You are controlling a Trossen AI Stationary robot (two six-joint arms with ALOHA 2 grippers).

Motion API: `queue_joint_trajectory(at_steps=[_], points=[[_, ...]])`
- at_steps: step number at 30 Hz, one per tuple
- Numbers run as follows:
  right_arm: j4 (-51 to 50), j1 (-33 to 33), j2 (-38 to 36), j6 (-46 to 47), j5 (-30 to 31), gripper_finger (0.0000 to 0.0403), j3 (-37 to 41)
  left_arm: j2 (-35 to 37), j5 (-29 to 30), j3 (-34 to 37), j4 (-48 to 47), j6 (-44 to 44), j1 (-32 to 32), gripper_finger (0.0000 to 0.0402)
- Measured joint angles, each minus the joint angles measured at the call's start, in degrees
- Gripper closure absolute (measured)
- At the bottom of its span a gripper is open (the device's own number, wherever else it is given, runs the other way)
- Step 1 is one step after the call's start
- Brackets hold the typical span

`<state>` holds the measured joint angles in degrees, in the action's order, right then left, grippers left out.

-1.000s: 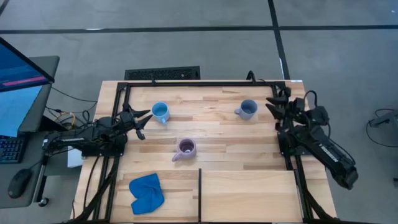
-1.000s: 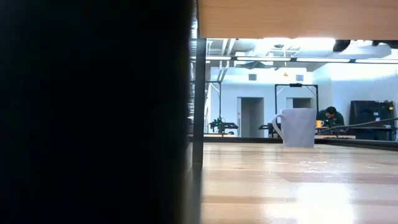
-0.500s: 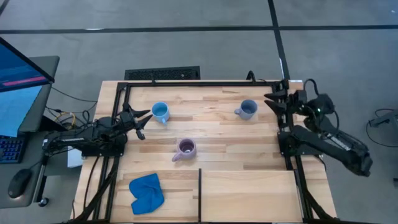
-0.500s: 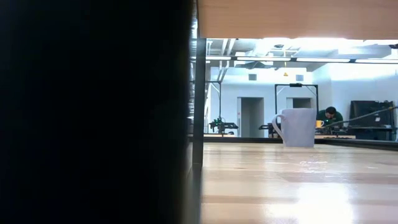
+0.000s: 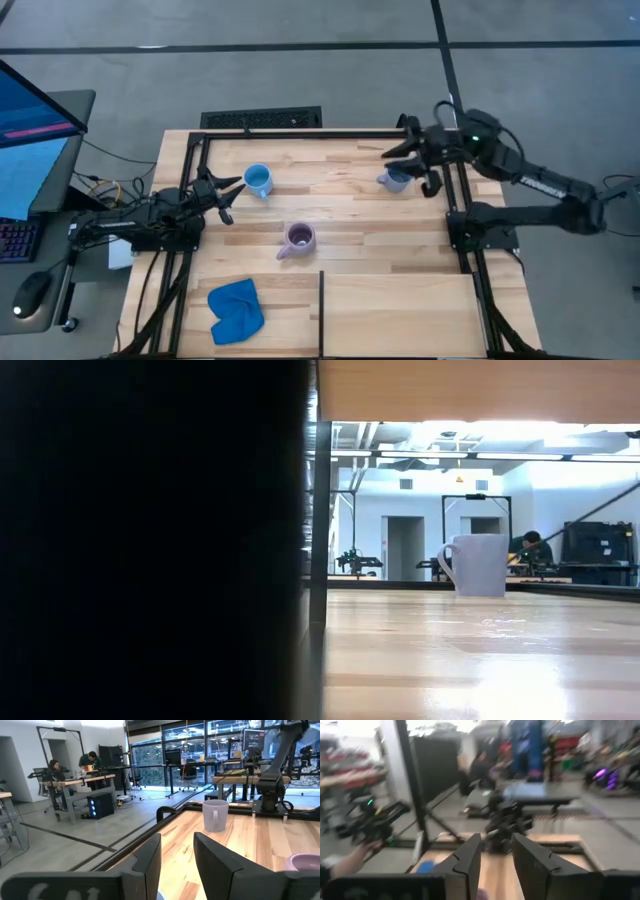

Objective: Stack small to large cups/mugs on shelf
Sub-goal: Put the purple mug on the shelf

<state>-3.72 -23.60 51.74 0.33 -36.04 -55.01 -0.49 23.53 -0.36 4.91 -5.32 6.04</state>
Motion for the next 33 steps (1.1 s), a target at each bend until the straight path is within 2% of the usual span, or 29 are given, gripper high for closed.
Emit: queue_joint_trajectory(at_steps=[6,13,18,24,33], points=[[-9.23,7.65,10.33,-5.33,0.95,0.0272,-11.36,0.00,0.00,0.00,0.00,-0.04,0.00,0.0294],[-14.44,12.46,20.54,-6.40,3.37,0.0271,-21.82,0.00,0.00,0.00,0.00,-0.04,0.00,0.0294],[-16.74,14.84,26.83,-6.02,4.24,0.0272,-27.18,0.00,-0.01,0.00,0.00,-0.04,-0.01,0.0294],[-20.52,16.86,34.10,0.04,9.31,0.0272,-32.71,0.00,-0.01,0.00,0.00,-0.04,-0.01,0.0294],[-30.25,18.42,43.06,1.69,9.82,0.0272,-39.04,0.00,-0.01,-0.01,0.00,-0.02,-0.01,0.0294]])
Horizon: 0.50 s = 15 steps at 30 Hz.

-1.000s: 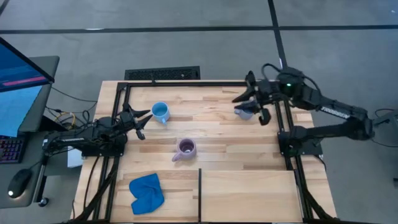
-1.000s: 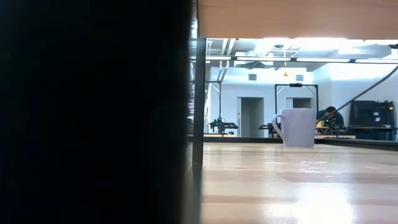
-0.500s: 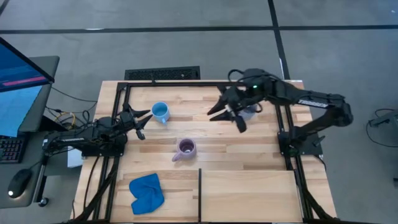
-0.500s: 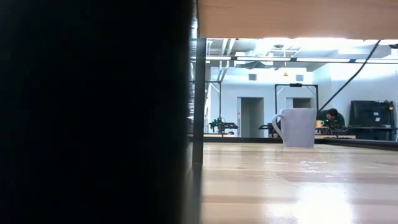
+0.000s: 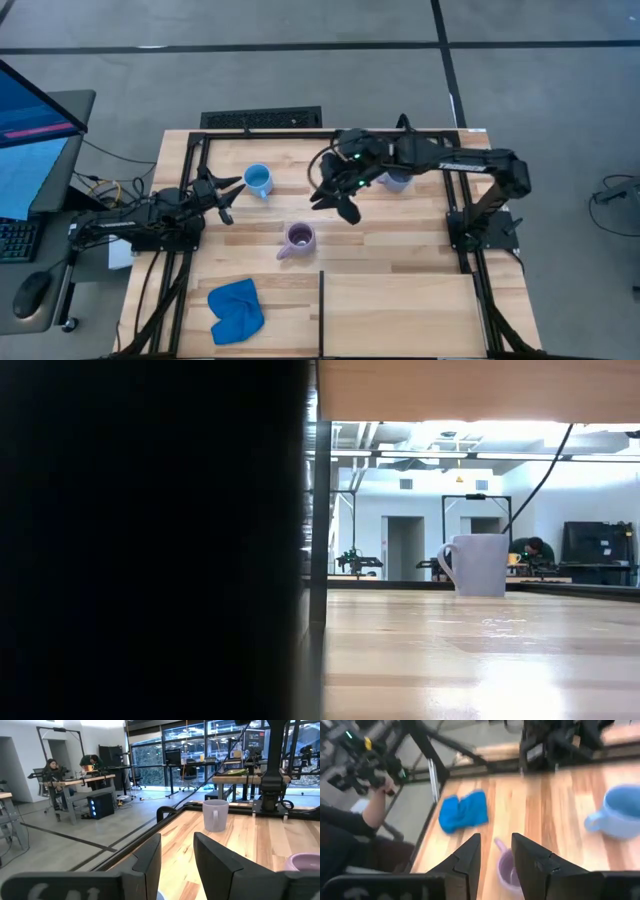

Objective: Stack small to large cups/mugs on shelf
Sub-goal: Put the purple mug on the shelf

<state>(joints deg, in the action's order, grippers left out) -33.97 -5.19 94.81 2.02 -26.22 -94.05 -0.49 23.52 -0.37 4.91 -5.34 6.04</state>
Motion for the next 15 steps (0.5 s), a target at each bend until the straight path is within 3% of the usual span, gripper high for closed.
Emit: queue_joint_trajectory(at_steps=[15], points=[[-0.19,0.21,6.80,2.52,-0.55,0.0272,-0.65,0.00,-0.06,0.01,0.00,0.06,-0.01,0.0294]])
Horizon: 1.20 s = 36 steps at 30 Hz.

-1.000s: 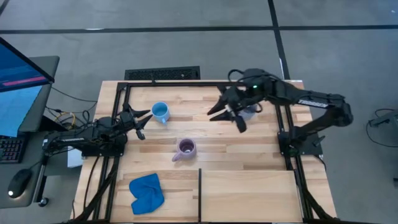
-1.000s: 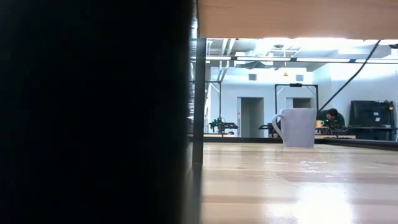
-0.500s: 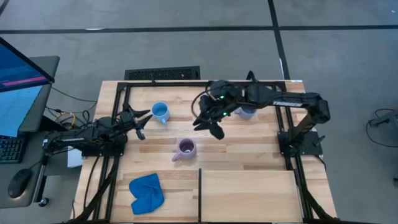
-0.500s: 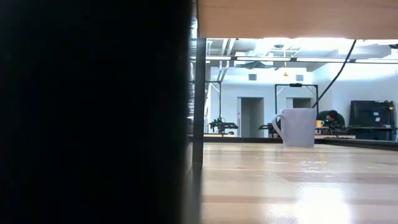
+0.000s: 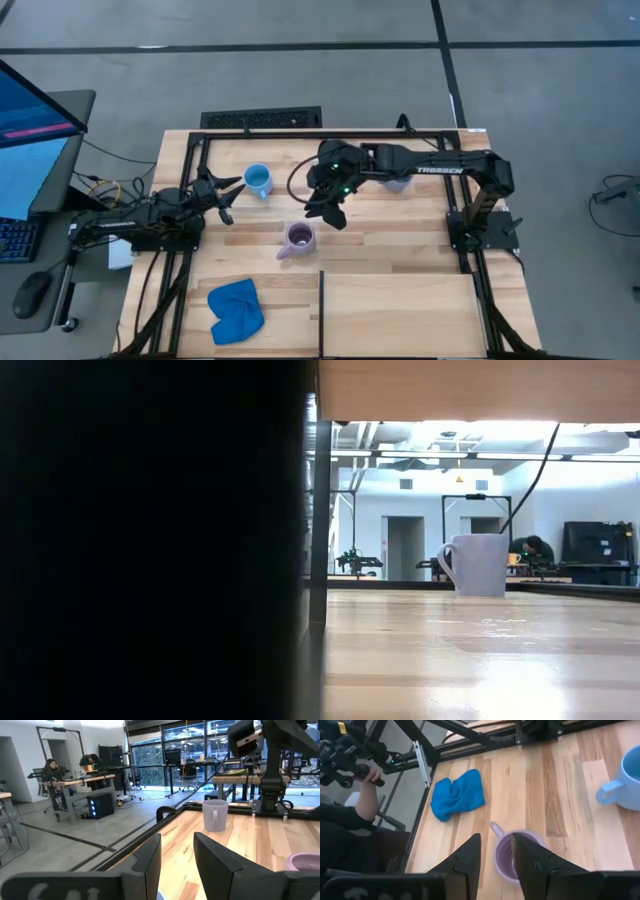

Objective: Stack small to large cups/mugs on shelf
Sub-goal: Put the purple mug on the shelf

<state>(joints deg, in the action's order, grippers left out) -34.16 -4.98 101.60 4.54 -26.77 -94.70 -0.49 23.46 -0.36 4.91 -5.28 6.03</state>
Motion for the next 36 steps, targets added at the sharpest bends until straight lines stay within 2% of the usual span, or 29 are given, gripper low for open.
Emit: queue_joint_trajectory(at_steps=[7,19,30,36], points=[[-0.12,0.01,0.00,-0.11,-0.15,0.0258,-0.02,0.00,0.00,-0.01,0.00,-0.02,0.01,0.0294],[3.10,0.09,0.00,-0.71,0.01,0.0169,0.01,0.00,0.02,-0.02,0.00,-0.02,0.01,0.0294],[10.56,0.09,0.00,-1.49,1.57,0.0163,0.01,0.00,0.02,0.00,0.00,-0.02,0.00,0.0294],[10.62,0.09,0.00,1.21,3.40,0.0163,0.05,0.00,0.02,-0.02,0.00,-0.04,0.00,0.0294]])
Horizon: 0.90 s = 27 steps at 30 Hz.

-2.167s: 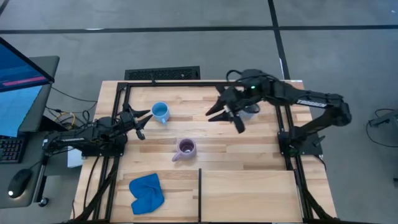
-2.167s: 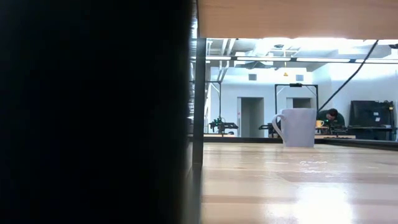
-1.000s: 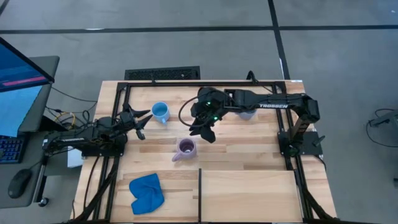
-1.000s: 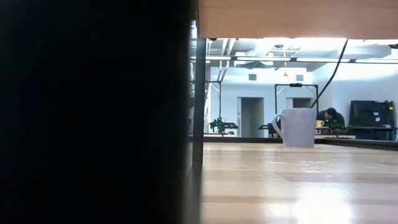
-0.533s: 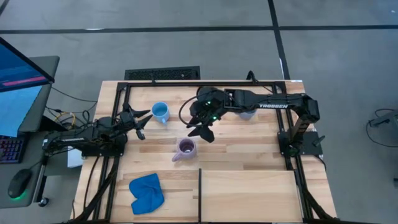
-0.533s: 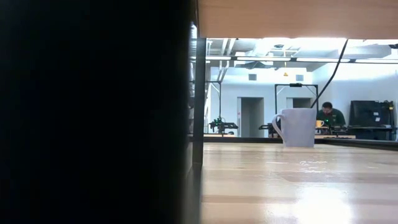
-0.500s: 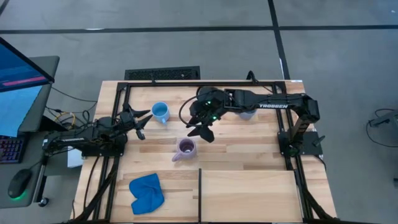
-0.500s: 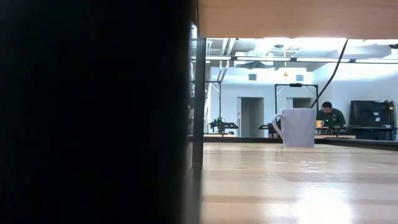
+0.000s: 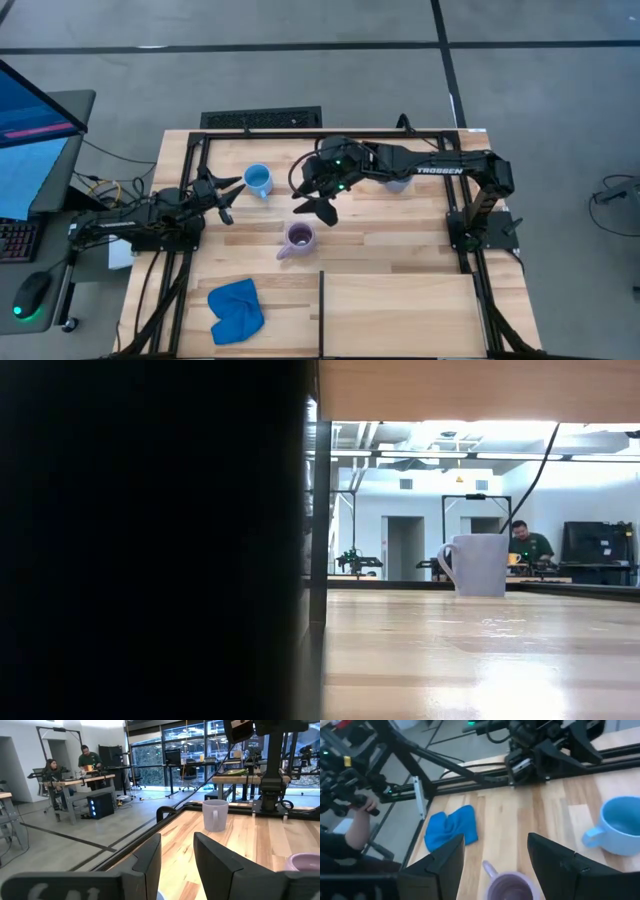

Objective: Stack small to large cups/mugs on shelf
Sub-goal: Put the purple mug on the shelf

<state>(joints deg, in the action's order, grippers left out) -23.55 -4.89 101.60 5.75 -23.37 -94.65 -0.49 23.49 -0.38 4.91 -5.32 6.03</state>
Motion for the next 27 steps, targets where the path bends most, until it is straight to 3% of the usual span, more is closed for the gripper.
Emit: queue_joint_trajectory(at_steps=[4,19,27], points=[[-0.92,0.11,1.80,-1.14,2.67,0.0163,0.19,0.00,0.00,0.00,-0.01,0.00,0.01,0.0294],[-4.38,0.81,7.70,-2.18,2.70,0.0163,-0.02,0.00,0.22,0.01,0.00,0.00,0.00,0.0294],[-10.06,2.09,8.85,-2.77,10.37,0.0163,0.00,0.00,0.35,0.02,0.00,-0.01,0.01,0.0294]])
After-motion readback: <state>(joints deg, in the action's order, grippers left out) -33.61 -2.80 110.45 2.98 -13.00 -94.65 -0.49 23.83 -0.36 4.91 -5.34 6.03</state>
